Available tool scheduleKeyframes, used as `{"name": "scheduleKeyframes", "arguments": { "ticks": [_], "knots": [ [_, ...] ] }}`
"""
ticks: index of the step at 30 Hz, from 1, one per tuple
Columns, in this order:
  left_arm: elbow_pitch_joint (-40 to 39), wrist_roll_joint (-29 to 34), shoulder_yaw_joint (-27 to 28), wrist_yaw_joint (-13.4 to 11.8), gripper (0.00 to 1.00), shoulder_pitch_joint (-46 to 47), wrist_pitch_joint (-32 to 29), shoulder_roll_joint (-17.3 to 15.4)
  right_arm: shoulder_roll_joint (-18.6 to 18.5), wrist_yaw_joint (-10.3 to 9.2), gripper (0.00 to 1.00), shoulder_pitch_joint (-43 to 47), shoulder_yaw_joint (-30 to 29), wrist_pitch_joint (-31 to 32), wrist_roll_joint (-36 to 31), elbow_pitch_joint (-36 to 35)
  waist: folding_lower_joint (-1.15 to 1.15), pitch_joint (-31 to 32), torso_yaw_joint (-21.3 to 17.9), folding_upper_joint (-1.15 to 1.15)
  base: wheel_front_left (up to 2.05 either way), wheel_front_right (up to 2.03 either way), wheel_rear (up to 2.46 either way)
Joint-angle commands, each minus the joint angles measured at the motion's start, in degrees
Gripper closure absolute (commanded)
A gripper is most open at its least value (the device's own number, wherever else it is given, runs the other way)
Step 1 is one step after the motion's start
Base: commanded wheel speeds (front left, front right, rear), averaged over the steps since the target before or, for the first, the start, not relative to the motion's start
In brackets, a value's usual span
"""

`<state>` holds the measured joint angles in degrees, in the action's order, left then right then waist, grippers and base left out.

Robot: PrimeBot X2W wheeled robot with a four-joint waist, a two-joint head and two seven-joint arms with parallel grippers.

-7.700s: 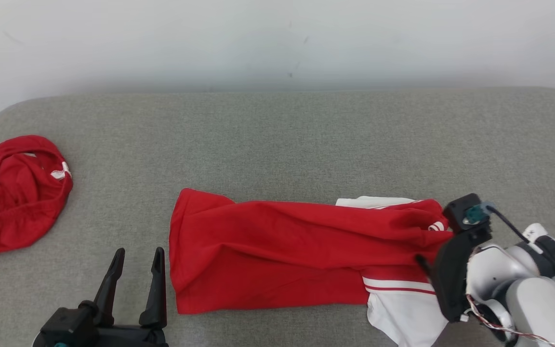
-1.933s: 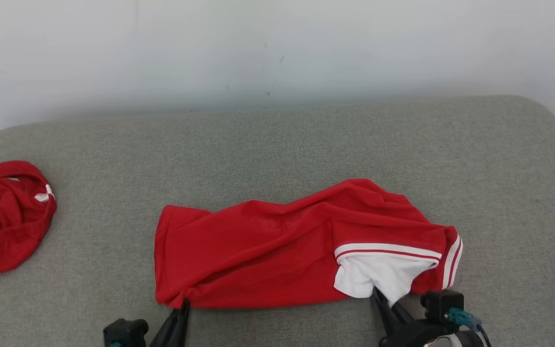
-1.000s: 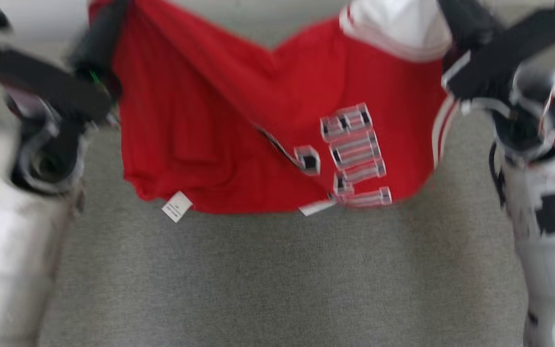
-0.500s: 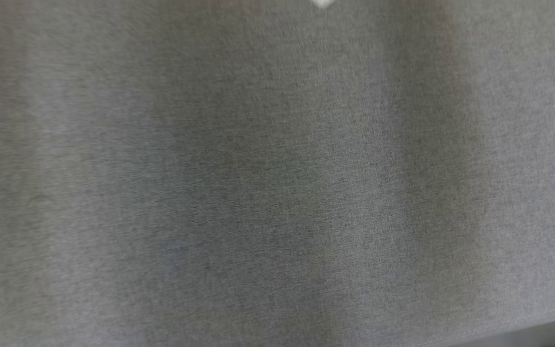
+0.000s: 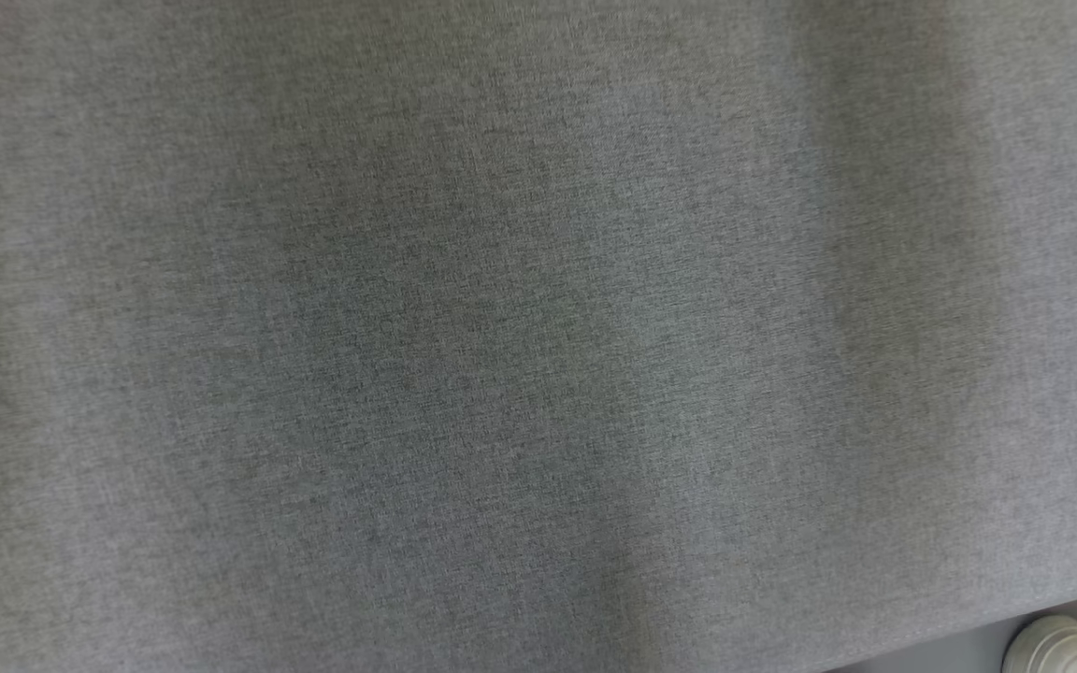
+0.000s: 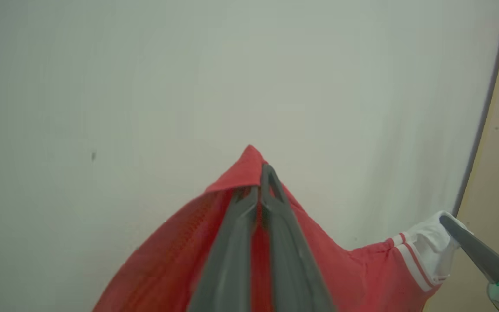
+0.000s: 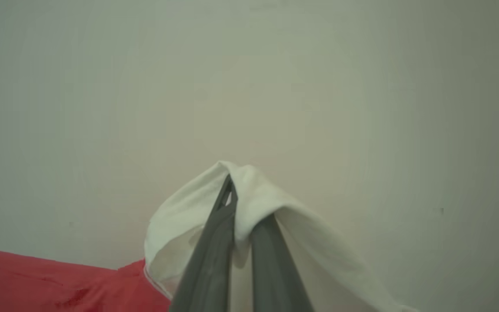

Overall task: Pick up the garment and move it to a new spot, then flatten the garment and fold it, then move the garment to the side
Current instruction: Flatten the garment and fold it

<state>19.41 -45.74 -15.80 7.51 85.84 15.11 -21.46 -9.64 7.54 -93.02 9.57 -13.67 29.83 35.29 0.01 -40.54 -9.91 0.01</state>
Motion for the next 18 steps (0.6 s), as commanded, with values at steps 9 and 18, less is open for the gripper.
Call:
{"name": "scheduleKeyframes", "arguments": {
  "ticks": [9,18],
  "knots": [
    [-5.6,-7.2,-2.6,-0.1,1.00,-19.2,0.0,2.5,-8.7,-0.12,1.00,18.6,14.0,7.5,10.8,-7.2,-0.01,4.1,2.0,-0.01,0.00,0.00,0.00],
    [-7.8,-13.5,-6.0,-0.1,1.00,-44.7,0.0,4.5,-15.8,-0.06,1.00,51.4,5.7,18.5,16.1,-27.8,-0.01,17.1,5.2,-0.01,0.00,0.00,0.00]
  ]
}}
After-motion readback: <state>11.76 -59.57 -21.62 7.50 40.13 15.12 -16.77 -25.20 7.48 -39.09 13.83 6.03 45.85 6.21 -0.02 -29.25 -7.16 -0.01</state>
